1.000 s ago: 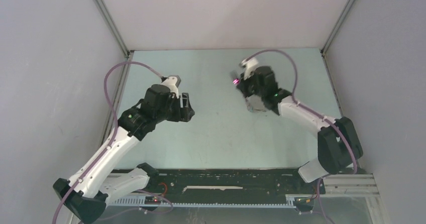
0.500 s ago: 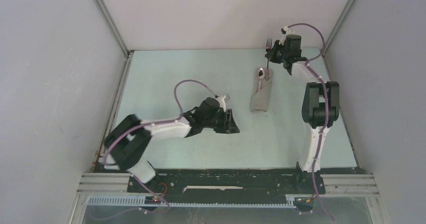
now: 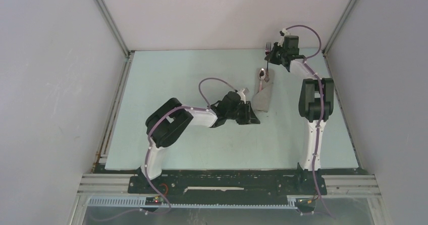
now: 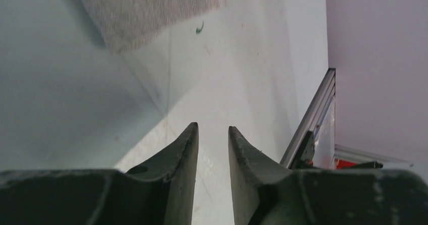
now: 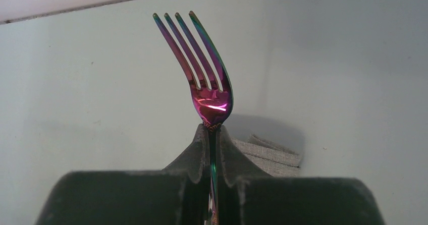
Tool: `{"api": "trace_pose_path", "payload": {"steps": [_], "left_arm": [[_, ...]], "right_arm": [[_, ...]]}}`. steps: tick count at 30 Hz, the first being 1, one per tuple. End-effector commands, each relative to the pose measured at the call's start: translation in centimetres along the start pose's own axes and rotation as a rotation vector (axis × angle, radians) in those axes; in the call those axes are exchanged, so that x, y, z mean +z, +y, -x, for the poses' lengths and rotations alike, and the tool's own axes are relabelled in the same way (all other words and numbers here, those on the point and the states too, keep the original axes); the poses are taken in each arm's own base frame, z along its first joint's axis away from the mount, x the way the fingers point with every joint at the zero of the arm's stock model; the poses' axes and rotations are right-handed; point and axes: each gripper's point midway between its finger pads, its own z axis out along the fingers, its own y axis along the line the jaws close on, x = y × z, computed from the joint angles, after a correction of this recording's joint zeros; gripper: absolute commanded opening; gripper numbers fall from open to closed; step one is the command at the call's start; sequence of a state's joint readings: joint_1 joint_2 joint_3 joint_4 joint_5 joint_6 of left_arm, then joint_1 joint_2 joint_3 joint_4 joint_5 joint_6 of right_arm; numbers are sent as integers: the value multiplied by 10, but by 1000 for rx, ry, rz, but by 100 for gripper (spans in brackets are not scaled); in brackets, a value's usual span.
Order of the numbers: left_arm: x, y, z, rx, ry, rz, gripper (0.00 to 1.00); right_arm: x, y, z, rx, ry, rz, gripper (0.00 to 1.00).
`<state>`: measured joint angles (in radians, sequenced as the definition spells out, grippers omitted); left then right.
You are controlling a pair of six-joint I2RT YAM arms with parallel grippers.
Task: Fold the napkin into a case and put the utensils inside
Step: Insert the fork into the folded napkin.
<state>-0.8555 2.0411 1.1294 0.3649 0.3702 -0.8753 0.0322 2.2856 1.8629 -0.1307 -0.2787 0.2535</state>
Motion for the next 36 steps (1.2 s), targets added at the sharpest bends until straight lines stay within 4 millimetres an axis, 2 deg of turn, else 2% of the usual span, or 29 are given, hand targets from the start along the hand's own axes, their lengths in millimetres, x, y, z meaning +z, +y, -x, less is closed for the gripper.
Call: {"api": "trace_pose_path", "payload": {"steps": [1,6,12,23,32,36], "left_arm": [[19,-14,25,-16,-43,-37,34],[30,-3,37,-137,-53,-44,31],[34,-9,43,-166,-52,-79,30],[24,-27,49,-167,-65,-122,29],[16,-38,52,-168,-75,-156,29],[13,-41,52,-164,-81,-161,29]], "right_arm": [[-5,-1,13,15,-43,-18,0],[-5,-2,13,25,-17,-37,0],[-4,-6,9,47,23,-70,0],[0,-4,6,47,67,-88,0],[1,-2,-5,75,120,-88,0],[2,-2,-16,113,154,-86,0]]}}
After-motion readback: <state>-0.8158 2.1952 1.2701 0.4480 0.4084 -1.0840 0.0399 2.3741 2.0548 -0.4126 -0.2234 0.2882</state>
